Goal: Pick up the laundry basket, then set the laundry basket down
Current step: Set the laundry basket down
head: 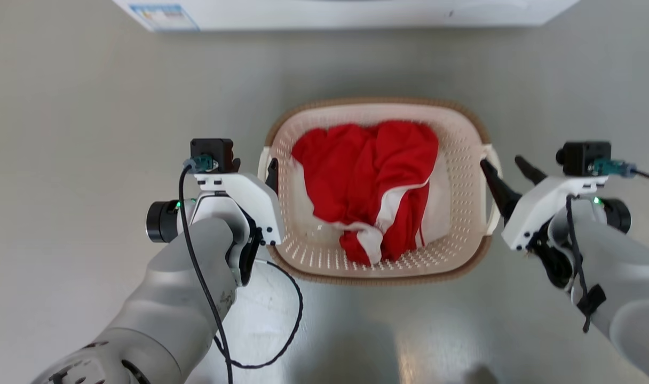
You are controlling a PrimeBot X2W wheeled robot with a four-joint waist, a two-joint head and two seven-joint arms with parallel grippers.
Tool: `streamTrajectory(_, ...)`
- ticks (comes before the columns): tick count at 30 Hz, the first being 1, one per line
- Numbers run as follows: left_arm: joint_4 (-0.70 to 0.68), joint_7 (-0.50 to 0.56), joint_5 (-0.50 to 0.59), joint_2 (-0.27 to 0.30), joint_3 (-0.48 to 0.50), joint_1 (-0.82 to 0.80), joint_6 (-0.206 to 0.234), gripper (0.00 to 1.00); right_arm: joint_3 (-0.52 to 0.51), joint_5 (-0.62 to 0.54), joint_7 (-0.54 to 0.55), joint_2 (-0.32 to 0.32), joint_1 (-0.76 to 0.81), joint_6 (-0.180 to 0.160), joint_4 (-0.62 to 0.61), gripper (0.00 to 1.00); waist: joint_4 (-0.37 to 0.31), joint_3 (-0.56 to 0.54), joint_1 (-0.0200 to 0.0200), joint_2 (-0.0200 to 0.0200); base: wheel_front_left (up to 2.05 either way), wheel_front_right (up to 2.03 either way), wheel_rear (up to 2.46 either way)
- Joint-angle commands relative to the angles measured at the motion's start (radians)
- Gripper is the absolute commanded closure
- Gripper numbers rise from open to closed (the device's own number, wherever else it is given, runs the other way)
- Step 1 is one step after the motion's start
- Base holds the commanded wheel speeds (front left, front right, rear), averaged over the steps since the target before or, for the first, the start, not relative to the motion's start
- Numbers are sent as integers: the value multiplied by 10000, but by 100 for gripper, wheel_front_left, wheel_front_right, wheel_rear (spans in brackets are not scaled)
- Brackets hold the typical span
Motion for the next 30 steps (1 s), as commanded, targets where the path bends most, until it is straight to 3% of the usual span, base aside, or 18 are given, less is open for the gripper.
streamTrajectory(1, -72, -102, 240, 150, 284, 219, -65, 0, 90, -14, -118, -53, 659, 62, 36, 0, -69, -583, 0, 0, 0, 0, 0)
streamTrajectory(7, -374, -103, 1483, 151, 1391, 794, -241, 0, -168, -201, -133, -21, 1141, 62, -37, 0, -72, -1803, 0, 0, 0, 0, 0)
streamTrajectory(15, -1291, -104, 3410, 431, 3086, 1973, -317, 0, -1267, -1118, -136, 126, 1764, 62, -261, 0, -119, -3278, 0, 0, 0, 0, 0)
streamTrajectory(25, -3205, -104, 5888, 785, 5564, 3922, -309, 0, -4007, -3365, -137, 165, 3099, 62, -1160, 0, -125, -4806, 0, 0, 0, 0, 0)
streamTrajectory(30, -3842, -104, 6611, 790, 6305, 4563, -373, 0, -5135, -4326, -137, 164, 3790, 62, -1644, 0, -67, -5232, 0, 0, 0, 0, 0)
